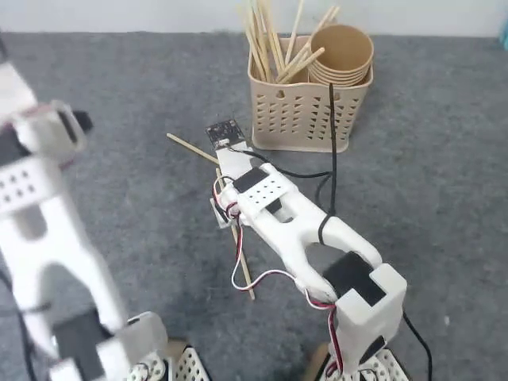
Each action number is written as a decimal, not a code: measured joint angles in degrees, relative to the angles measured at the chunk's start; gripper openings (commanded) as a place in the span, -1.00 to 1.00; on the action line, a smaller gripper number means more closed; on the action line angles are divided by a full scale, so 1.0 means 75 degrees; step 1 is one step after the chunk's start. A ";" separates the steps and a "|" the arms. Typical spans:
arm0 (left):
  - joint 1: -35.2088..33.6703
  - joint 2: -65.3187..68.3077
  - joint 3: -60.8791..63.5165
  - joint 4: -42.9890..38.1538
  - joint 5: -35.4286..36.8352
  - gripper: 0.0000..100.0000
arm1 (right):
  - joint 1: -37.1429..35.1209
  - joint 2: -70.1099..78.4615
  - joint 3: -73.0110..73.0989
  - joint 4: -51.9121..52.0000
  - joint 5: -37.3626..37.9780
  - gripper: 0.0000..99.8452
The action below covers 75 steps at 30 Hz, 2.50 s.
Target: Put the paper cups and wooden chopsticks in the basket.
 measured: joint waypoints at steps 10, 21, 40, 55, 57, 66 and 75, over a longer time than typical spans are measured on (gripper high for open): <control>0.0047 -0.3071 0.7701 -0.4560 -0.0105 -0.53 | -0.0434 0.0129 0.0000 0.0176 0.0000 -0.78; -0.0035 -0.3235 0.9260 -0.6201 0.0492 -0.53 | -0.0410 0.0469 -0.0152 0.0105 0.0105 -0.98; 0.0316 -0.3270 1.0022 -0.7514 0.0504 -0.53 | 0.1160 -0.5638 -0.0141 -0.0914 0.1207 -0.98; 0.0316 -0.3270 1.0022 -0.7514 0.0504 -0.53 | 0.3305 -0.3868 -0.0141 -0.8205 0.1301 -0.98; 0.0316 -0.3270 1.0022 -0.7514 0.0504 -0.53 | 0.3411 -0.3165 -0.0141 -0.8932 0.1313 -0.98; 0.0328 -0.3270 1.0022 -0.7514 0.0504 -0.53 | 0.3493 -0.1348 -0.0141 -1.0842 0.2567 -0.66; 0.1160 -0.3270 0.9975 -0.7408 0.0680 -0.53 | 0.3505 -0.2051 -0.0141 -0.9752 0.2110 -0.67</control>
